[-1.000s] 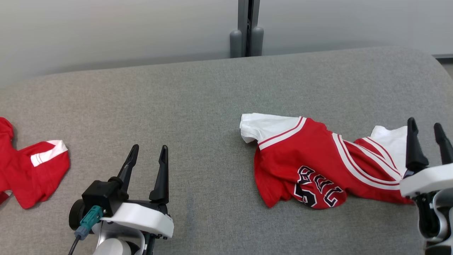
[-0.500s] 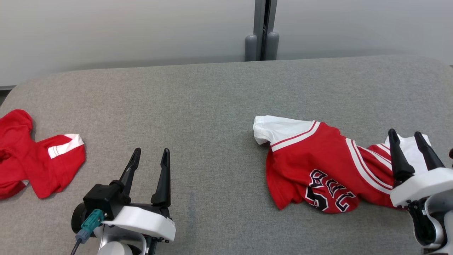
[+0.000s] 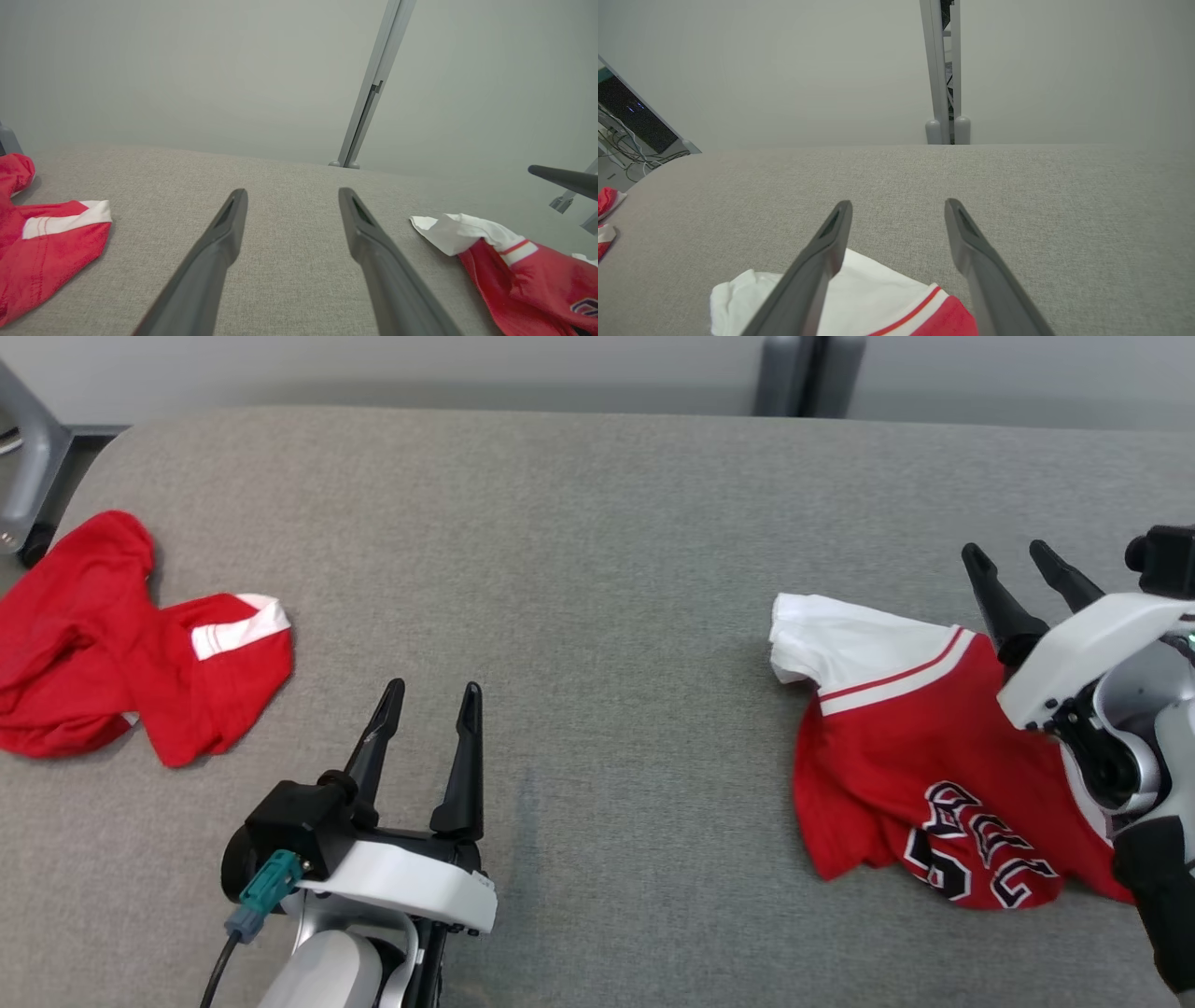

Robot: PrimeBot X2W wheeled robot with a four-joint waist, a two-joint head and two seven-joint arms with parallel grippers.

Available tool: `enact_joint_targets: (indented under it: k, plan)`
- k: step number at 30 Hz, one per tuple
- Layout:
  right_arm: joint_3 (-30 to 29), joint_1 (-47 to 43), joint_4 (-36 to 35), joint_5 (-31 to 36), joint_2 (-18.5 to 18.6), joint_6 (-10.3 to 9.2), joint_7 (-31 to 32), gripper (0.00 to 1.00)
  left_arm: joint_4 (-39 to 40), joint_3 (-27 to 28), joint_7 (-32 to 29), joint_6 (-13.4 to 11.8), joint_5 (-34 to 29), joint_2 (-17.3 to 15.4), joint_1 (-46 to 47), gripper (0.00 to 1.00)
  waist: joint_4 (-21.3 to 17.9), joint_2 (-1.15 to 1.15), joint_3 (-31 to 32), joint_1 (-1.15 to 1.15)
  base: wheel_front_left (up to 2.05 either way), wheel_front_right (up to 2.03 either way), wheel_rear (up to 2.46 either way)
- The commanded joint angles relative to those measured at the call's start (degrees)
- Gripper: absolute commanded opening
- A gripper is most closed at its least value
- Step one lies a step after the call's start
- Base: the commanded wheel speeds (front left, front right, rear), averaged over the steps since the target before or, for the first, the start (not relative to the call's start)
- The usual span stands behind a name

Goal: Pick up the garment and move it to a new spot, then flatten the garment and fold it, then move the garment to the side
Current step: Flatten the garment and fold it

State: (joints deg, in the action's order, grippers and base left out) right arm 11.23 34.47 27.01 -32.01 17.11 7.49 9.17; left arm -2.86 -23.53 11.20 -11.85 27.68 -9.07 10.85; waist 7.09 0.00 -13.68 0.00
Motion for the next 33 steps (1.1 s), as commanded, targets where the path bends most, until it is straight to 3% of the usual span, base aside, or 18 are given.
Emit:
enact_joint_targets:
  k: [1, 9, 18, 19, 20, 21, 22, 33]
  plan:
    - [0.6, 0.8, 0.6, -0.5, 0.6, 0.01, 0.4, 1.00, -0.2, 0.0, 0.4, 0.3, 0.0, 0.1, 0.9, 1.00, 2.7, 0.00, -2.5, 0.00, 0.00, 0.00, 0.00]
    - [12.6, 9.1, 9.1, -8.6, 4.5, 0.01, 7.7, 1.00, -2.8, -0.4, 2.1, 1.3, 0.6, 1.9, 2.8, 1.00, 8.0, 0.00, -4.9, 0.00, 0.00, 0.00, 0.00]
    - [19.4, 11.8, 15.6, -15.5, 6.5, 0.01, 19.6, 1.00, -4.6, -0.4, 3.1, 1.8, 0.9, 2.9, 2.9, 1.00, 10.1, 0.00, -4.9, 0.00, 0.00, 0.00, 0.00]
    - [20.0, 11.9, 16.0, -15.8, 6.6, 0.01, 20.2, 0.96, -4.7, -0.3, 3.2, 1.8, 0.9, 2.9, 2.9, 1.00, 10.1, 0.00, -4.9, 0.00, 0.00, 0.00, 0.00]
    - [20.5, 11.9, 16.2, -16.1, 6.6, 0.01, 20.6, 0.47, -4.8, -0.2, 3.3, 1.8, 0.9, 2.9, 2.9, 1.00, 10.1, 0.00, -4.8, 0.00, 0.00, 0.00, 0.00]
    - [20.9, 12.1, 16.1, -16.2, 6.7, 0.01, 20.1, 0.31, -4.9, -0.2, 3.3, 1.8, 0.9, 2.8, 2.9, 1.00, 10.0, 0.00, -4.7, 0.00, 0.00, 0.00, 0.00]
    - [21.2, 12.2, 16.0, -16.3, 6.7, 0.01, 19.1, 0.00, -5.0, 0.0, 3.4, 1.8, 1.0, 2.8, 2.8, 1.00, 9.9, 0.00, -4.6, 0.00, 0.00, 0.00, 0.00]
    - [23.7, 13.3, 13.6, -18.9, 7.4, 0.01, 4.4, 0.00, -5.5, 0.0, 3.1, 1.8, 0.8, 1.6, 2.2, 1.00, 6.3, 0.00, -0.9, 0.00, 0.00, 0.00, 0.00]
